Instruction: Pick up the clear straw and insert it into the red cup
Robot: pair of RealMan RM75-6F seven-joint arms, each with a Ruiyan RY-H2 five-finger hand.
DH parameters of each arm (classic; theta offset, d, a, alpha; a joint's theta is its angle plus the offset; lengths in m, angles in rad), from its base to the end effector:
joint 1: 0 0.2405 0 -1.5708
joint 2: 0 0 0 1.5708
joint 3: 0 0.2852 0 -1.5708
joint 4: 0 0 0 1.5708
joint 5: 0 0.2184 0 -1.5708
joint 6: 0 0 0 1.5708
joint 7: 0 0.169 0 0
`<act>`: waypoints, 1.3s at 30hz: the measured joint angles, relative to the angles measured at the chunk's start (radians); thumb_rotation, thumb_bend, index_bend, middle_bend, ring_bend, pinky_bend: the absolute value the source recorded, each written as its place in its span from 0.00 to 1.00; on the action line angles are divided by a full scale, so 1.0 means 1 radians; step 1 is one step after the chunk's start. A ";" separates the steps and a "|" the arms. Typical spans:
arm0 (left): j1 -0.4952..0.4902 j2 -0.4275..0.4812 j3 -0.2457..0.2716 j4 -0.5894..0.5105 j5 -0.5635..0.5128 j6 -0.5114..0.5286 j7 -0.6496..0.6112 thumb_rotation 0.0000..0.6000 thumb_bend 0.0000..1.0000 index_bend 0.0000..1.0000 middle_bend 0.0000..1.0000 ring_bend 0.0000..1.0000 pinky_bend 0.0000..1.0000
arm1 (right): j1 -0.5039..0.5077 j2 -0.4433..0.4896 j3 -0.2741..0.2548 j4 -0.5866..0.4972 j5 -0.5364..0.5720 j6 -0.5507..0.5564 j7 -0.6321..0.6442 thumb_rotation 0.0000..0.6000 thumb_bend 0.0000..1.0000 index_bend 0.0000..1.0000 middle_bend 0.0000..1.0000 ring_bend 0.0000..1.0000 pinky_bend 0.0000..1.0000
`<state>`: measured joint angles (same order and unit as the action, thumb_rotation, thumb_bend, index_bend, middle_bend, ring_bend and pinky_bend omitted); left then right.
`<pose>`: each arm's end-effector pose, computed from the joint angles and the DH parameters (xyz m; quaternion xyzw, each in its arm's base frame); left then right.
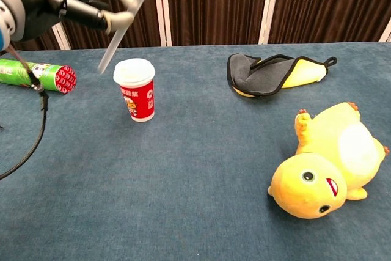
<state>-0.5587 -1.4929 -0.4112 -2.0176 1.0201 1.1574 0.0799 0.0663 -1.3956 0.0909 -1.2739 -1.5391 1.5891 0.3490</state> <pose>-0.0863 0.3347 0.0434 -0.4996 -0.5874 -0.5790 0.2649 -0.3675 -0.2116 0.1168 0.5102 -0.4239 0.5131 0.5447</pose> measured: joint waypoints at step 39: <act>-0.096 -0.116 -0.095 0.393 -0.015 -0.118 -0.432 1.00 0.42 0.55 0.00 0.00 0.00 | 0.005 0.002 -0.005 -0.001 0.018 -0.041 0.031 1.00 0.06 0.00 0.00 0.00 0.00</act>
<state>-0.6551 -1.6085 -0.5062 -1.6245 1.0050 1.0399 -0.3520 0.0714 -1.3936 0.0858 -1.2749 -1.5207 1.5476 0.3802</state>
